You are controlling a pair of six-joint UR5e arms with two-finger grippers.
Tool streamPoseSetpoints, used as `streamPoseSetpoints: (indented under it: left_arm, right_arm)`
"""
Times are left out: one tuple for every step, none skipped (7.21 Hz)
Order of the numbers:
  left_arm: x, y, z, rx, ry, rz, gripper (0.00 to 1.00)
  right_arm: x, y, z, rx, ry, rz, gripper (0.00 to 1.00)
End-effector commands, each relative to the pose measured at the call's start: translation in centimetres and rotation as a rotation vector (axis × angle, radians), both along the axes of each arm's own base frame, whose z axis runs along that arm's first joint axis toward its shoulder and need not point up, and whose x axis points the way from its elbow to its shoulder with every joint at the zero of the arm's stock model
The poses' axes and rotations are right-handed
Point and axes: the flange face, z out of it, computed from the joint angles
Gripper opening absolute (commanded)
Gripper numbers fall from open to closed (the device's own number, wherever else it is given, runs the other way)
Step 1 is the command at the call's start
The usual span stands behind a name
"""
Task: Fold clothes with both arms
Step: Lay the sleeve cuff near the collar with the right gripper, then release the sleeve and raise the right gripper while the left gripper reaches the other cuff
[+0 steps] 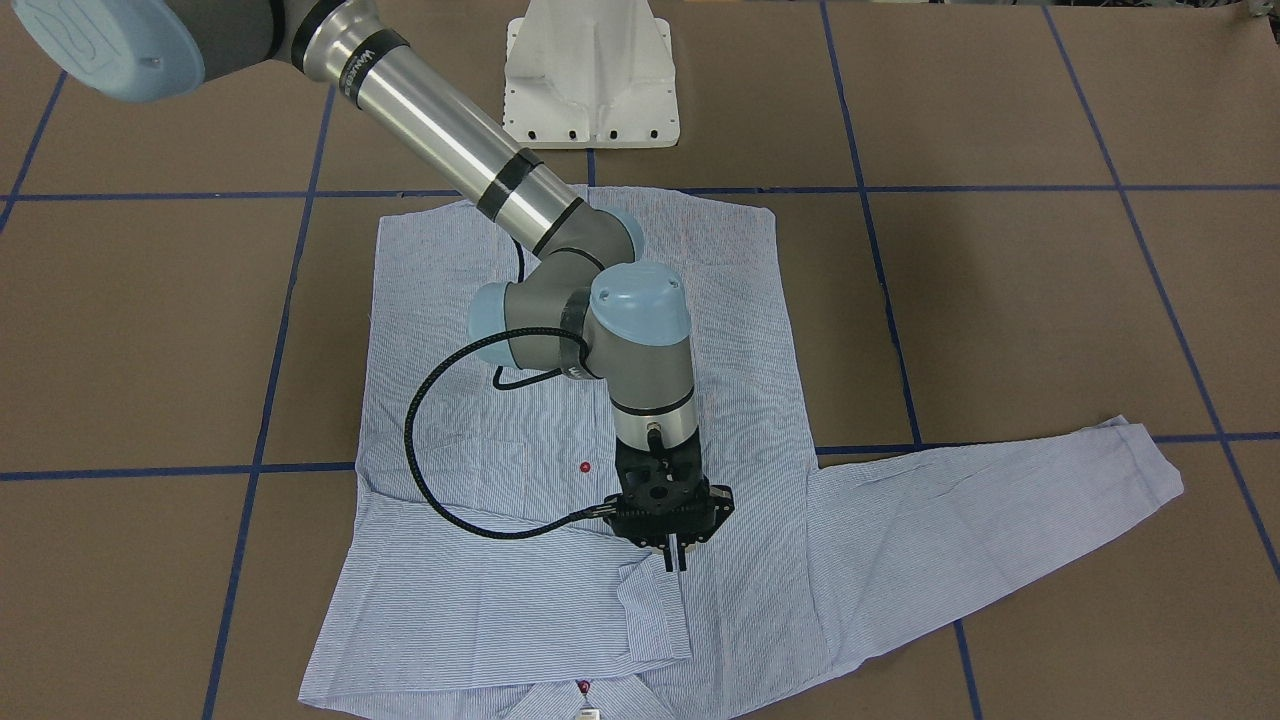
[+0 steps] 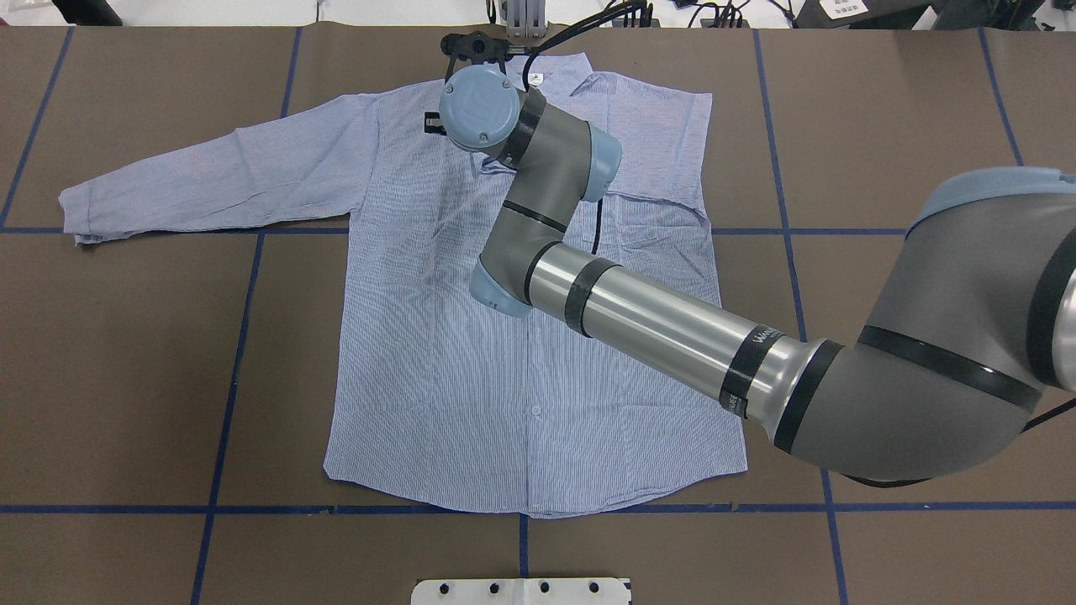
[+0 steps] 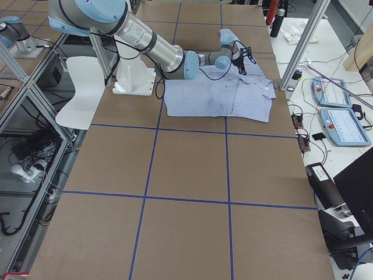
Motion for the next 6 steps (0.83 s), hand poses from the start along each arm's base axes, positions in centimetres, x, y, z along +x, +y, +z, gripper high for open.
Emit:
streamPoseSetpoints:
  left_arm:
    - [0.1,-0.4,-0.3,-0.042,0.014,-0.050,0.99]
    - [2.0,-1.0,-1.5,-0.056,0.039,-0.081,0.99]
    - [2.6,-1.3,0.2,-0.043,0.060,-0.110,0.99]
    - [3.1,-1.6,2.8,-0.052,0.099,-0.178,0.99]
    - [4.8,-1.4,5.4,-0.090,0.133,-0.220,0.99]
    - [6.8,-1.4,6.2,-0.132,0.137,-0.269,0.99]
  right_arm:
    - [0.6,-0.2,-2.2,0.007,-0.030,-0.013,0.15]
    - [2.0,-0.7,-3.6,0.006,-0.050,-0.015,0.16]
    - [4.0,-0.7,-6.1,-0.045,-0.021,-0.029,0.45]
    - [7.3,-0.6,-7.4,-0.090,-0.028,-0.063,0.88]
    - [10.5,-0.3,-7.3,-0.129,-0.046,-0.098,0.98]
    - [13.4,-0.3,-7.1,-0.179,-0.035,-0.129,0.98]
